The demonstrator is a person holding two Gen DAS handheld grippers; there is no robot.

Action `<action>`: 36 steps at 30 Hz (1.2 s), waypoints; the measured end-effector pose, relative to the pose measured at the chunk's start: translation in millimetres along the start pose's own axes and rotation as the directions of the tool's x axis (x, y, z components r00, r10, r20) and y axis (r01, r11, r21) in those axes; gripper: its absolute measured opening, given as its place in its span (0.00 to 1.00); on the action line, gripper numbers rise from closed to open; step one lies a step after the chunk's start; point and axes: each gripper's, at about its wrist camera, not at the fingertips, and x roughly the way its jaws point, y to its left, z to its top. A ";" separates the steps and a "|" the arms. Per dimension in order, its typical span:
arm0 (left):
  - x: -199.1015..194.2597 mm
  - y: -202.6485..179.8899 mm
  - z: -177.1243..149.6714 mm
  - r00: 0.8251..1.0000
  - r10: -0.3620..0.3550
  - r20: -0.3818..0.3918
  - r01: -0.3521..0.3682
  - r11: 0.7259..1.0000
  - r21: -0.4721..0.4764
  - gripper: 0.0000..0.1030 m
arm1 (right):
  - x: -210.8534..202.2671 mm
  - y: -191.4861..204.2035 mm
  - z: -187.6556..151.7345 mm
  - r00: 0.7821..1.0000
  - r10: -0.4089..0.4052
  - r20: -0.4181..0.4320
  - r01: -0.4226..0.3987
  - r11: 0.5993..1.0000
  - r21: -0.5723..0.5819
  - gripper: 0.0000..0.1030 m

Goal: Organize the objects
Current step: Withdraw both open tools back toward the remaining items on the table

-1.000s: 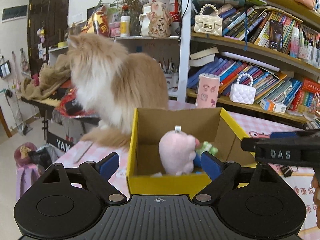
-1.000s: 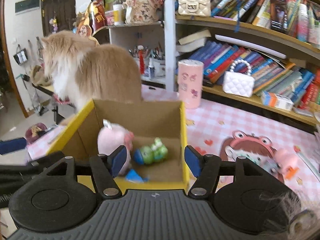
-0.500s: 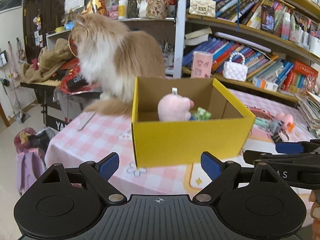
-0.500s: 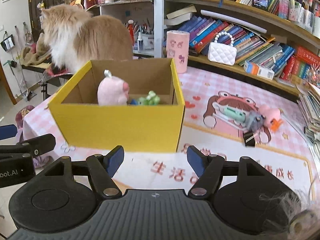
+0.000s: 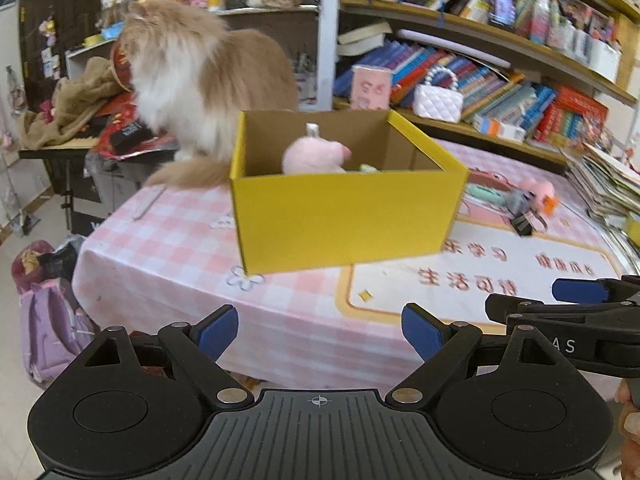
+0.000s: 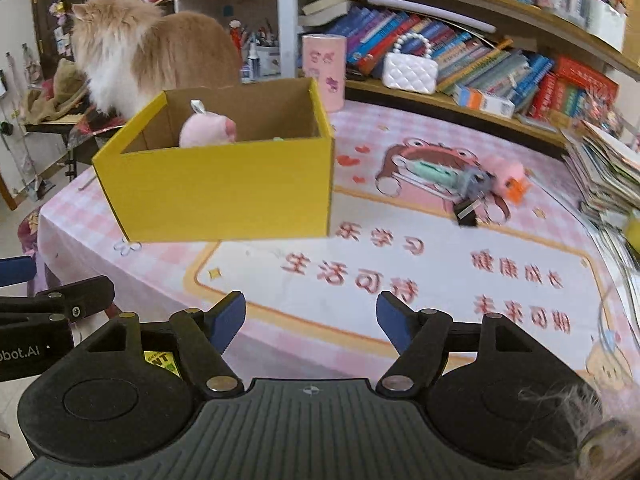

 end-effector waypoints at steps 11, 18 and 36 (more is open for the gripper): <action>5.5 -39.3 -6.4 0.992 -0.115 -0.045 0.118 0.988 0.099 0.88 | -21.3 -37.6 -26.6 0.993 -0.118 -0.029 0.121 0.985 0.123 0.70; 13.7 -64.5 -1.4 0.982 -0.181 -0.054 0.187 0.971 0.150 0.88 | -27.2 -64.5 -33.4 0.981 -0.188 -0.043 0.193 0.963 0.187 0.70; 65.1 -147.3 23.3 0.954 -0.275 -0.122 0.296 0.930 0.217 0.88 | -11.8 -151.5 -26.3 0.950 -0.294 -0.105 0.312 0.911 0.270 0.71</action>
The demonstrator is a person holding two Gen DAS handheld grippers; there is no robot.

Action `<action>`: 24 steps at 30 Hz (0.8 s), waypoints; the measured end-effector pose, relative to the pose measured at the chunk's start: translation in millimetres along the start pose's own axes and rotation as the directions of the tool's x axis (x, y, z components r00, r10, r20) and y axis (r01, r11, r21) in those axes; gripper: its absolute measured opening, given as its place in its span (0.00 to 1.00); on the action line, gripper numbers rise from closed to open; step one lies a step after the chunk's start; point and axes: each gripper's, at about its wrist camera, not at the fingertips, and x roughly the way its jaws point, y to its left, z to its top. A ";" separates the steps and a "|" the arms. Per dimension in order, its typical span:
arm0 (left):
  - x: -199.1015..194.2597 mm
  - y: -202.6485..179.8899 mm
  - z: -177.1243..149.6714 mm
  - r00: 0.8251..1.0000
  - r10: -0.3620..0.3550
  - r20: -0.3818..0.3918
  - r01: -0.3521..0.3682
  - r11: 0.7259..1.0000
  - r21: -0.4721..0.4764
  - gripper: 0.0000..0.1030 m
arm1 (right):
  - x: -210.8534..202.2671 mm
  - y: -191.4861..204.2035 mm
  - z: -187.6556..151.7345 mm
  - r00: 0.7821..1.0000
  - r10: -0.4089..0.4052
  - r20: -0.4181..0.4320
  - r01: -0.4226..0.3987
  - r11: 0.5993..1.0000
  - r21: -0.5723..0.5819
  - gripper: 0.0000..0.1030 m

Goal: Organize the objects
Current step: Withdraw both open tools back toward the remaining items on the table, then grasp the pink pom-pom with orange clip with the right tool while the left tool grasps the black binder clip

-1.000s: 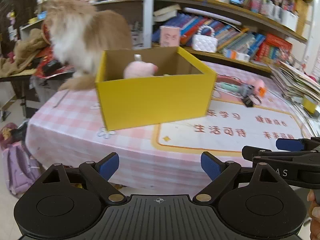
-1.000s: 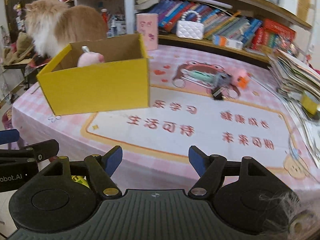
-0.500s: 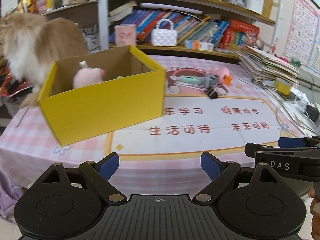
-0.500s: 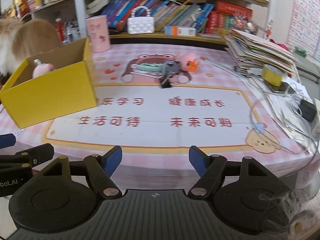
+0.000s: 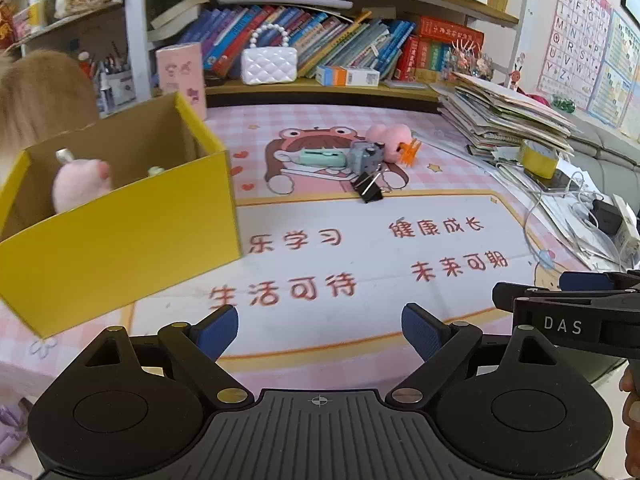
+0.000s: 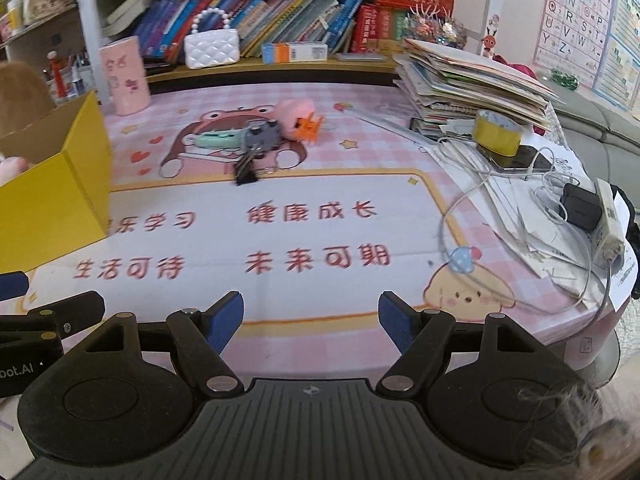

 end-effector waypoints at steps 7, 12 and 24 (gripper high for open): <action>25.3 -16.0 22.1 1.000 0.007 -0.006 -0.007 1.000 -0.001 0.88 | 25.9 -20.6 26.0 1.000 0.006 -0.006 -0.006 1.000 0.004 0.71; 45.7 -25.0 40.4 1.000 0.022 -0.013 -0.022 1.000 -0.005 0.88 | 48.5 -32.9 47.6 1.000 0.024 -0.013 -0.024 1.000 0.007 0.71; 95.7 -44.5 81.5 1.000 0.027 -0.008 -0.027 0.998 -0.055 0.86 | 95.5 -60.6 107.4 0.994 0.109 0.024 -0.109 0.994 -0.010 0.71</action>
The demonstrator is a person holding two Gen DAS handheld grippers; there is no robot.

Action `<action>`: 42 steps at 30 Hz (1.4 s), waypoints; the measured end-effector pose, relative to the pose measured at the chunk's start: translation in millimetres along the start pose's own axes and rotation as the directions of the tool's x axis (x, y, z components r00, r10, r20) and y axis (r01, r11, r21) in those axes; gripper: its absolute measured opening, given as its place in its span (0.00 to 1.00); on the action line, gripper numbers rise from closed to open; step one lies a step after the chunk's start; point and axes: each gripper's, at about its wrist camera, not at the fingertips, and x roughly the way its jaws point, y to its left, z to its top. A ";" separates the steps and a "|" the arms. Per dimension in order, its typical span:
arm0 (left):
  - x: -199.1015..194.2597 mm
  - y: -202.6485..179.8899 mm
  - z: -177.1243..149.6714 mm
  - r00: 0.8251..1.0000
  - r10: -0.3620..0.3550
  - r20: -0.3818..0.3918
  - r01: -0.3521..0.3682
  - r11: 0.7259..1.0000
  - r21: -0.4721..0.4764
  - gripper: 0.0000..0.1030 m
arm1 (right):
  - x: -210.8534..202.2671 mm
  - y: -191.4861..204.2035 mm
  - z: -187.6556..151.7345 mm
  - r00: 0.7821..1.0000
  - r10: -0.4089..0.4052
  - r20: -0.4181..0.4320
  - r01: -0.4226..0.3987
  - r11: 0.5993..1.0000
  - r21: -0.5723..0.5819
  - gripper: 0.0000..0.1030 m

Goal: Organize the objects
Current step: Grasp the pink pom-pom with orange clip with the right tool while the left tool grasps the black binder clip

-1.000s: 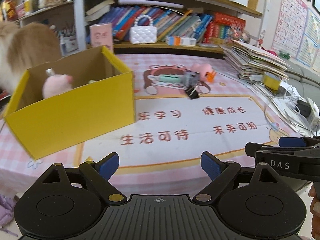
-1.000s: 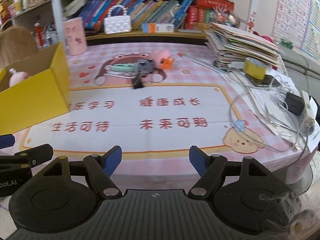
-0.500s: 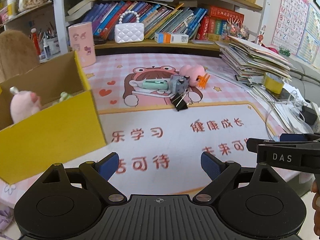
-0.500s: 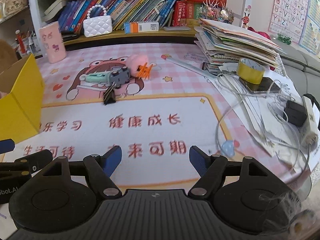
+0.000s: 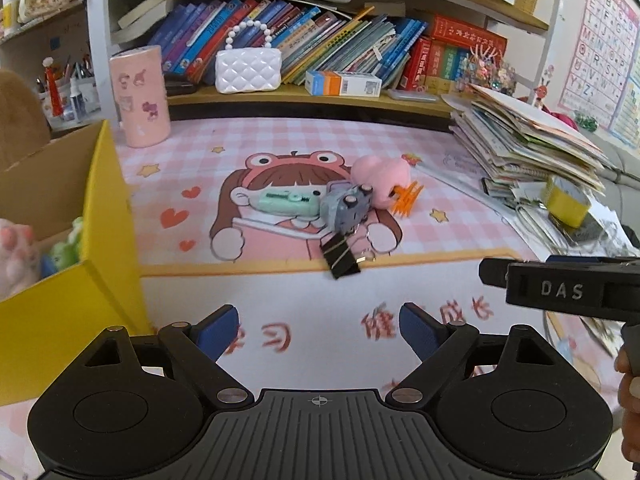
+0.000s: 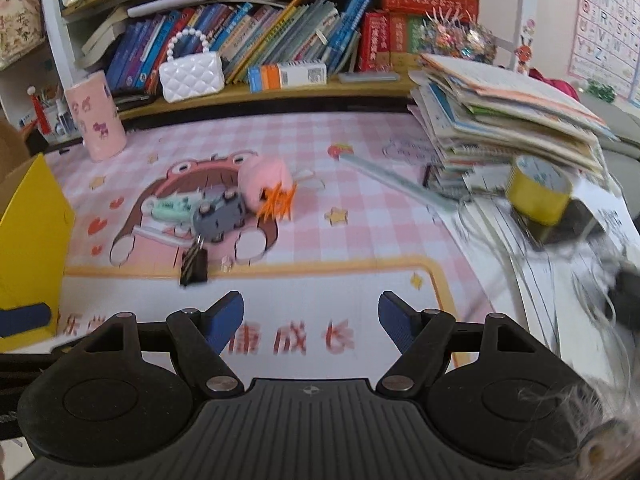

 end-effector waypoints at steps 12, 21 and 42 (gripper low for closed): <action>72.9 -38.1 24.6 0.997 0.075 -0.023 -0.074 0.997 0.039 0.77 | 48.1 -21.8 51.0 0.998 0.050 0.035 -0.049 0.998 -0.040 0.71; 107.7 -49.3 28.2 0.989 0.142 -0.043 -0.139 0.988 0.070 0.54 | 73.5 -24.3 63.0 0.995 0.101 0.014 -0.100 0.993 -0.055 0.77; 68.2 -12.9 46.4 0.993 0.115 0.006 -0.113 0.988 -0.101 0.23 | 153.8 7.8 93.6 0.978 0.203 -0.043 -0.205 0.976 -0.075 0.77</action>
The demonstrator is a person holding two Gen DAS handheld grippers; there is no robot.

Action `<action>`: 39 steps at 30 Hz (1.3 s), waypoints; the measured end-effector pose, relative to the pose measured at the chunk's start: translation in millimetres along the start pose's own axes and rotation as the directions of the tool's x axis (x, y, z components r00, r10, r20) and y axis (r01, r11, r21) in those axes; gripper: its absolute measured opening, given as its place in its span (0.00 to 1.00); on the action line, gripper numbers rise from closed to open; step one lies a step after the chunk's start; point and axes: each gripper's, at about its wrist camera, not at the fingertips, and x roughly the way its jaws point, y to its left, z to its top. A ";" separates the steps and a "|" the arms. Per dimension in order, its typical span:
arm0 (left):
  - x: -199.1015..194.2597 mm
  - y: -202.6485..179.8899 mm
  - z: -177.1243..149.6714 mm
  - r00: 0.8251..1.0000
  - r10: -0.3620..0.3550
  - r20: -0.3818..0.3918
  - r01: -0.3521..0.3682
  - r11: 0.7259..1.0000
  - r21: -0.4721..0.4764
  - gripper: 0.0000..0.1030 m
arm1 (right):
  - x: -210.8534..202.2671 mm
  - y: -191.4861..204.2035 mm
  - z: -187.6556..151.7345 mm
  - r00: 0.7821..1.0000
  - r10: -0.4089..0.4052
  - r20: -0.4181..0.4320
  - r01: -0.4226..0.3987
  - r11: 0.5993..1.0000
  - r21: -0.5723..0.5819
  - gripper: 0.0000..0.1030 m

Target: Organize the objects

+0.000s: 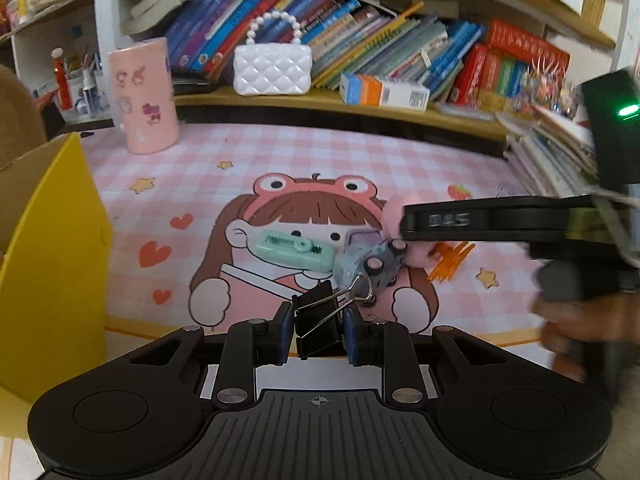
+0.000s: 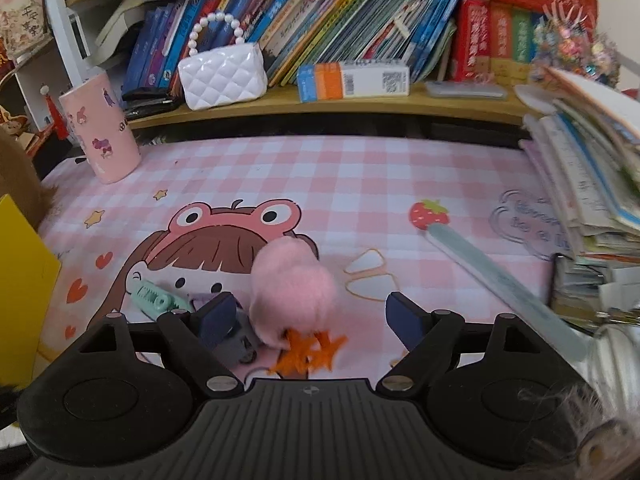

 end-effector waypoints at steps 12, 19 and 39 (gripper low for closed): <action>-20.7 15.1 -4.1 1.000 -0.019 0.012 0.019 1.000 -0.025 0.23 | -6.8 -8.7 -2.2 0.996 0.082 0.018 -0.083 0.991 0.104 0.44; -40.5 22.8 -12.4 0.998 -0.054 0.032 0.055 0.998 -0.020 0.23 | -58.3 0.6 -17.4 0.996 0.069 0.059 -0.073 0.995 0.069 0.44; -126.6 92.8 -69.9 0.993 -0.091 0.075 0.097 0.992 -0.084 0.23 | -153.9 102.8 -118.3 0.998 0.045 -0.038 -0.045 0.999 0.016 0.45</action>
